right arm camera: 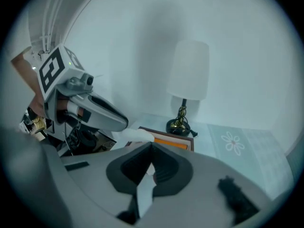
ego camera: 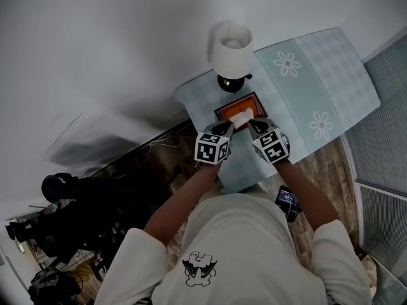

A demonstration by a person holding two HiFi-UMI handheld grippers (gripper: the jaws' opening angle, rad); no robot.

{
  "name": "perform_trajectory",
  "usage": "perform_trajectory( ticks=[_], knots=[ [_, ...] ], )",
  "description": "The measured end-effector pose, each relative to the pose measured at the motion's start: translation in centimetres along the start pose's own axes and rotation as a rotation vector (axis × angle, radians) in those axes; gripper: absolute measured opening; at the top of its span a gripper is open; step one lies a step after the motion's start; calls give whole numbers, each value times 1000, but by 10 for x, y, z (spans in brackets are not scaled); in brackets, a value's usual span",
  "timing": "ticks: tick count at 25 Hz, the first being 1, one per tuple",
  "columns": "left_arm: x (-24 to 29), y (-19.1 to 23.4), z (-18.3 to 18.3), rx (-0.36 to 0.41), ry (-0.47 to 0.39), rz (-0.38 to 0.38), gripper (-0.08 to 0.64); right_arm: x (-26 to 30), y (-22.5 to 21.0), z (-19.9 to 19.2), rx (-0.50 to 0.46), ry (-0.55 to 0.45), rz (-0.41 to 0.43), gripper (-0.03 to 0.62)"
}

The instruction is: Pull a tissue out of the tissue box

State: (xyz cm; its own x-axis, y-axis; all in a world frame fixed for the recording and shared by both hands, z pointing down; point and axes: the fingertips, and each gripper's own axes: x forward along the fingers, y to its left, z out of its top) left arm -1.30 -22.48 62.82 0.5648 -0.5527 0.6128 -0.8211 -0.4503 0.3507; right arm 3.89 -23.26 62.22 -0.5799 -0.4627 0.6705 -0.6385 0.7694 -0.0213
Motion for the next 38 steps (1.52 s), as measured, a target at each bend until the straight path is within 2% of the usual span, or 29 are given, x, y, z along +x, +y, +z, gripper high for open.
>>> perform_trajectory(
  ticks=[11, 15, 21, 27, 30, 38],
  knots=[
    [-56, -49, 7, 83, -91, -114, 43, -70, 26, 20, 104, -144, -29, 15],
    [-77, -60, 10, 114, -136, -116, 43, -93, 34, 19, 176, -195, -73, 15],
    [-99, -65, 15, 103, -179, -121, 42, -118, 39, 16, 305, -256, -109, 15],
    [-116, -71, 19, 107, -231, -115, 32, -139, 67, 20, 407, -321, -90, 15],
    [-118, -70, 13, 122, -227, -126, 21, -147, 74, 27, 419, -360, -85, 15],
    [-115, -69, 18, 117, -232, -135, 21, -150, 67, 28, 410, -360, -114, 15]
  ],
)
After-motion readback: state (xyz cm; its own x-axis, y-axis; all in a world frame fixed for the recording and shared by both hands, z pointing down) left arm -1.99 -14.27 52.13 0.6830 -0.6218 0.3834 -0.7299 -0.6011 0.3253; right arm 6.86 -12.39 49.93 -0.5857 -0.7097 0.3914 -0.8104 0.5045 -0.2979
